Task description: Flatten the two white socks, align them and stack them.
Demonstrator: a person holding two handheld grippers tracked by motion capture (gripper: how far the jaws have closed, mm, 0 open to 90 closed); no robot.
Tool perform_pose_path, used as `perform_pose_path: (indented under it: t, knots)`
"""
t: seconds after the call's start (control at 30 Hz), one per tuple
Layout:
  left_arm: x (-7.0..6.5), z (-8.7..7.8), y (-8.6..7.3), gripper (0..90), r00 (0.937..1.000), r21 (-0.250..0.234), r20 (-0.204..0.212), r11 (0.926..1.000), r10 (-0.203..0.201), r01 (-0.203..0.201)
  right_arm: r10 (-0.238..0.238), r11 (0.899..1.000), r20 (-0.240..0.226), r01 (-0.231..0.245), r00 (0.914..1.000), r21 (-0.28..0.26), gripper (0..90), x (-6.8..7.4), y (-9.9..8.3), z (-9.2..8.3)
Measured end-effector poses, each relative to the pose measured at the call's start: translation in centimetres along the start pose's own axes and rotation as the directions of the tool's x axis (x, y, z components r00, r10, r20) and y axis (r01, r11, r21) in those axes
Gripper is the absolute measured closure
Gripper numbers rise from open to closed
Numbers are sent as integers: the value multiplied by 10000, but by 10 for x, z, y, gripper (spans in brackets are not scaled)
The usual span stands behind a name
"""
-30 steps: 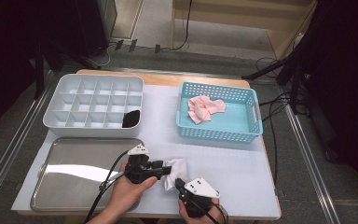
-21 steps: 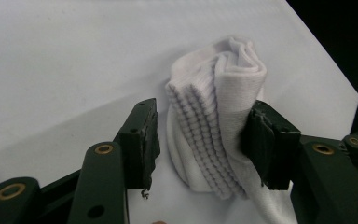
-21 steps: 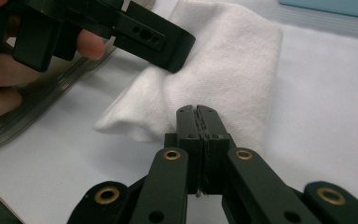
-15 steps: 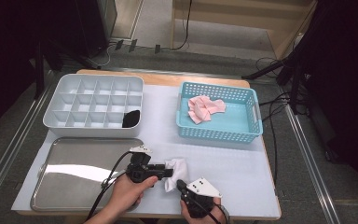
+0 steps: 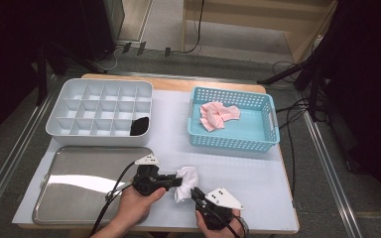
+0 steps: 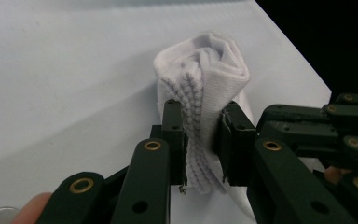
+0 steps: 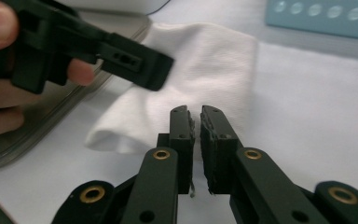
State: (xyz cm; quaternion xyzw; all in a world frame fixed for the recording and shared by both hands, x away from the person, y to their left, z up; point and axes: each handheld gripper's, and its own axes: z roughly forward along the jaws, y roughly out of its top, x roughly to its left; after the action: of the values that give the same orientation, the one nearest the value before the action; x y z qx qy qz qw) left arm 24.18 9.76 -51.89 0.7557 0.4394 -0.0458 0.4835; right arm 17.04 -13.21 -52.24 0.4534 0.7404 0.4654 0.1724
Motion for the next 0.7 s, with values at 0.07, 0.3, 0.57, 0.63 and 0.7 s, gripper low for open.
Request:
perform_pose_path:
  t: [0.07,0.3,0.57,0.63,0.7]
  knots:
    - [-1,-3,1,757,9999,-102,-75,9999,99,-100,133,9999,16,-132,9999,-109,816,-4,1,-2]
    - [-1,-18,6,757,9971,-694,-555,9960,520,-558,203,9992,279,-193,9994,-354,787,-18,5,-10]
    - [4,-42,14,758,9912,-1346,-1098,9869,745,-891,328,9977,729,-283,9968,-612,709,-45,10,-20]
    - [6,-47,16,757,9899,-1488,-1192,9843,769,-944,470,9964,932,-402,9945,-743,684,-56,10,-25]
    - [7,-52,18,758,9877,-1594,-1331,9817,827,-1037,593,9955,1121,-504,9919,-805,654,-66,10,-30]
